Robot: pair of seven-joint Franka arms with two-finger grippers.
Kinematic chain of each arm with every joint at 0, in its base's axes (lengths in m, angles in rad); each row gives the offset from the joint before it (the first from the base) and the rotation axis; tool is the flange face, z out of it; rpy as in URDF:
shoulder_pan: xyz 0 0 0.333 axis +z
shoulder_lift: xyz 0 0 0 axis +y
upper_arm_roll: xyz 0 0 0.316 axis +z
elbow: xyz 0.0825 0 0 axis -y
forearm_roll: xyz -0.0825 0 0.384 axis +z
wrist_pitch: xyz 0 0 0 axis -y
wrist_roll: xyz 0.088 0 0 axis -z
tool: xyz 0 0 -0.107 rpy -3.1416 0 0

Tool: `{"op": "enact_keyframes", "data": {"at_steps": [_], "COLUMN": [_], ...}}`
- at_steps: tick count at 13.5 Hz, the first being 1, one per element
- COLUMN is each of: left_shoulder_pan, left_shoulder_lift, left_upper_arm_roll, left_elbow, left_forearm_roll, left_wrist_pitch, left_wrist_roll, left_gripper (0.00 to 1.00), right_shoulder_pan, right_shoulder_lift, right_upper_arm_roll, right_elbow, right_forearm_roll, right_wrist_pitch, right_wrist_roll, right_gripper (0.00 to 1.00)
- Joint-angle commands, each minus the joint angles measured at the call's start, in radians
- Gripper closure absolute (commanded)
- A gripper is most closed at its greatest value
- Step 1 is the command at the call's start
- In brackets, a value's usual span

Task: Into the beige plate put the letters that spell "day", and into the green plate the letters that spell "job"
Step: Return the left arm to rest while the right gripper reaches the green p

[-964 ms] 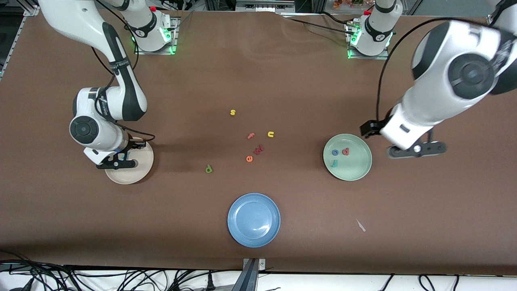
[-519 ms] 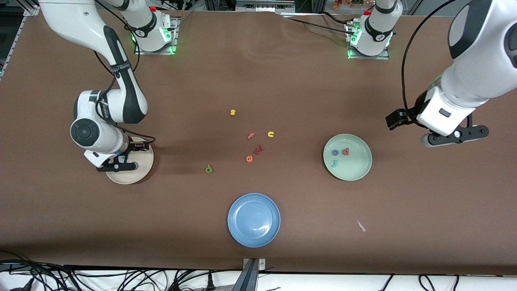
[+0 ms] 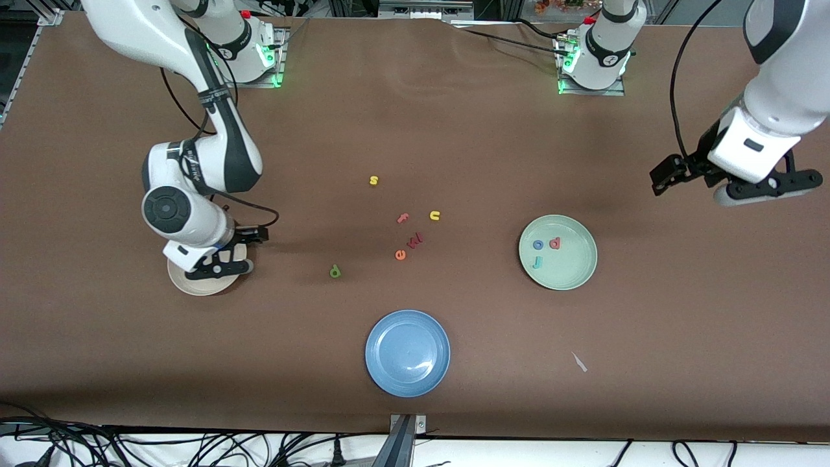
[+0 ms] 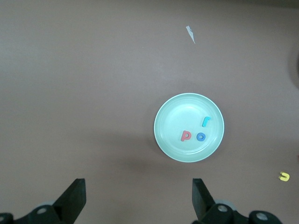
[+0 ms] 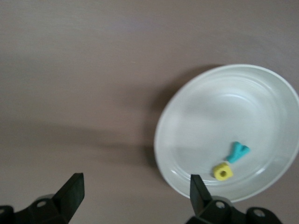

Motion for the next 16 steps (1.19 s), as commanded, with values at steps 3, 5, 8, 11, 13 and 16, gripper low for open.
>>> {"op": "enact_keyframes", "data": {"at_steps": [3, 5, 8, 11, 13, 16], "left_shoulder_pan": [-0.004, -0.006, -0.007, -0.001, -0.004, 0.003], "left_shoulder_lift": [-0.058, -0.055, -0.057, -0.051, -0.048, -0.035], "left_upper_arm_roll": [0.007, 0.008, 0.005, 0.013, 0.014, 0.013], "left_elbow": [-0.05, -0.024, -0.017, 0.003, 0.016, 0.023], "left_forearm_roll": [-0.034, -0.037, -0.037, -0.06, -0.06, -0.062], "left_wrist_pitch": [0.009, -0.069, -0.083, -0.083, -0.085, -0.086], "left_wrist_roll": [0.062, 0.091, 0.096, 0.261, 0.278, 0.284], "left_gripper": [0.0, 0.0, 0.0, 0.0, 0.0, 0.0], "right_shoulder_pan": [-0.003, -0.003, -0.005, -0.003, -0.003, -0.003], "right_shoulder_lift": [0.103, 0.153, 0.21, 0.256, 0.276, 0.298], "right_upper_arm_roll": [0.108, 0.145, 0.189, 0.206, 0.228, 0.234], "right_elbow": [0.139, 0.193, 0.253, 0.301, 0.301, 0.299], "right_forearm_roll": [0.008, 0.009, 0.008, 0.006, 0.006, -0.001], "right_wrist_pitch": [-0.013, -0.012, 0.023, 0.057, 0.103, 0.165], "right_wrist_roll": [0.003, 0.003, -0.012, -0.017, -0.044, -0.077], "right_gripper": [0.0, 0.0, 0.0, 0.0, 0.0, 0.0]}}
